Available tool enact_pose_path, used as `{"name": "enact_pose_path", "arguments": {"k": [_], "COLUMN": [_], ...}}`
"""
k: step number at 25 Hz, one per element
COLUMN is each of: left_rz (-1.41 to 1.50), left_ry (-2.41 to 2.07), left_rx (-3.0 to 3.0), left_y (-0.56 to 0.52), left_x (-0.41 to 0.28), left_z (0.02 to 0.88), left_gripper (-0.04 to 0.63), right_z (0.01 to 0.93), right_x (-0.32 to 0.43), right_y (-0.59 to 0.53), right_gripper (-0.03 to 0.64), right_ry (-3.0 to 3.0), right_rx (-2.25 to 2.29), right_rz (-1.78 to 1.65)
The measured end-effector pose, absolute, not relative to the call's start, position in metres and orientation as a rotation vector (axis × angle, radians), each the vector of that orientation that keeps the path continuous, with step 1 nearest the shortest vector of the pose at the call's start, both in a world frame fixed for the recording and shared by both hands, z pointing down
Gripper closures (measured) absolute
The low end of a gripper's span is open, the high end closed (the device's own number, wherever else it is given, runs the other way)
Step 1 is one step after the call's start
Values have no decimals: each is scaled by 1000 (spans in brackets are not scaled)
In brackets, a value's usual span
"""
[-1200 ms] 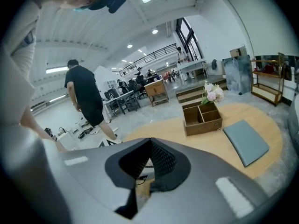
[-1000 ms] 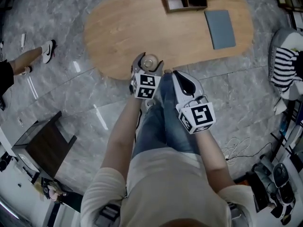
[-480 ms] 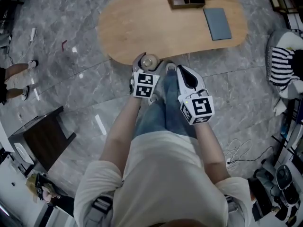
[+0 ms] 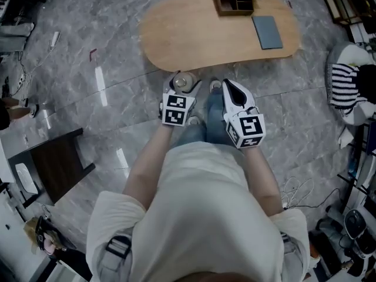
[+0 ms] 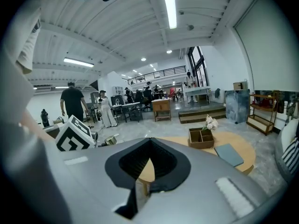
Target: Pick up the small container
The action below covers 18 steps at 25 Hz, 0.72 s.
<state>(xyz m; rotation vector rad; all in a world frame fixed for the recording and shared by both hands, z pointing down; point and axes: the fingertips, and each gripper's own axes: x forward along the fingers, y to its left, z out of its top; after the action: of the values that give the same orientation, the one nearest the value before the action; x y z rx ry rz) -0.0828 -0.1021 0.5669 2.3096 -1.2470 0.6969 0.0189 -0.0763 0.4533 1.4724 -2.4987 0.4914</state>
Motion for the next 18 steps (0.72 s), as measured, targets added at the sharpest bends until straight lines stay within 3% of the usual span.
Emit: {"name": "enact_pose_path", "arguments": {"k": [18], "left_rz": [554], "left_ry": [-1290], "left_rx": [2306], "left_y": [-26], "left_x": [-133], "left_z": [483], "left_gripper": [256], "right_z": [395], "right_x": [-22], "right_y": [-24], "right_gripper": [617], "right_ry": [-2603], "right_rx": [1391], "right_rz": [488]}}
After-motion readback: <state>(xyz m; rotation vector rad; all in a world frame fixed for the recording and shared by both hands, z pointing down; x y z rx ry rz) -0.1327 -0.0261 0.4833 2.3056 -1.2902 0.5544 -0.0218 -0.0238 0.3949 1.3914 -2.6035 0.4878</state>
